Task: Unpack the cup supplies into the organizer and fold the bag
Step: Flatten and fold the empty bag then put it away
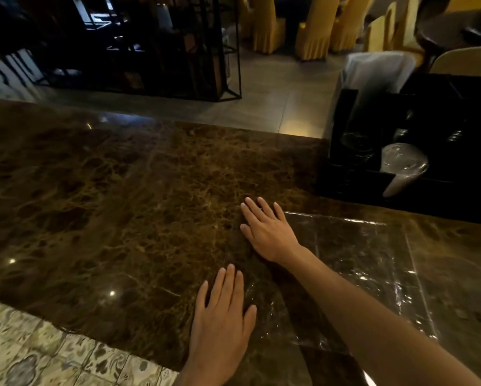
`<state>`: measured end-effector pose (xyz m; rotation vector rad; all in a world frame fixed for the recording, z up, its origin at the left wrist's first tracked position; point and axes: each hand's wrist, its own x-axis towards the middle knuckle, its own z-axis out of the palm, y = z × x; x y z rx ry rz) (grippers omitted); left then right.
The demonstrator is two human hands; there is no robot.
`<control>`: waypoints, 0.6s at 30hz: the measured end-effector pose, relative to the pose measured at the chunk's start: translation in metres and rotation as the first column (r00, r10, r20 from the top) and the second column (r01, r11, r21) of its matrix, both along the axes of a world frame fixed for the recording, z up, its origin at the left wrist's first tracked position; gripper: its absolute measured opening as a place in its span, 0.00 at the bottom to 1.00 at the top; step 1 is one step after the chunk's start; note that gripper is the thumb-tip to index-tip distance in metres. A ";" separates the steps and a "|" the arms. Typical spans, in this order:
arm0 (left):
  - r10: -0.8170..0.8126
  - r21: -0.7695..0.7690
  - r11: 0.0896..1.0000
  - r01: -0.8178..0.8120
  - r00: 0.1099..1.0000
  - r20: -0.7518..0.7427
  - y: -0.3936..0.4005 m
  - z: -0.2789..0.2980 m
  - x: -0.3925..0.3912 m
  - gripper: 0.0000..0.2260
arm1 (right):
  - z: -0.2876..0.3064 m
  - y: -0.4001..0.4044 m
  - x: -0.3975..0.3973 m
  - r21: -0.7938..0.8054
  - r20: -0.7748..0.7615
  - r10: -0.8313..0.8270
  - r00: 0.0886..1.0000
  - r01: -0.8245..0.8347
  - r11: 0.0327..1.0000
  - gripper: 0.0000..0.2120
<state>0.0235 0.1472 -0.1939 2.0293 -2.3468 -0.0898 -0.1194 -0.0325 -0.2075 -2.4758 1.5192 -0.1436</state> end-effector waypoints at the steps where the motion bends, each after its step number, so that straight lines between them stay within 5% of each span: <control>1: 0.011 -0.032 0.999 -0.012 0.999 -0.041 -0.005 0.003 -0.001 0.26 | 0.001 0.008 0.001 -0.013 0.022 -0.010 1.000 0.010 1.000 0.29; 3: 0.010 -0.087 0.996 -0.022 0.991 -0.130 -0.022 0.010 -0.005 0.18 | 0.004 0.030 -0.002 -0.043 0.043 -0.033 0.999 0.035 0.998 0.28; 7: -0.090 -0.093 0.993 0.073 0.977 -0.196 -0.083 0.011 -0.021 0.21 | 0.004 0.063 -0.019 -0.059 0.057 -0.237 0.970 0.240 0.969 0.27; 13: -0.135 -0.027 0.991 0.134 0.990 -0.044 -0.132 -0.008 -0.033 0.27 | 0.000 0.093 -0.088 -0.069 -0.054 -0.384 0.922 0.381 0.922 0.30; 18: -0.068 0.012 0.998 0.069 0.997 -0.032 -0.132 -0.007 -0.027 0.28 | 0.001 0.125 -0.172 -0.097 -0.118 -0.617 0.778 0.609 0.787 0.31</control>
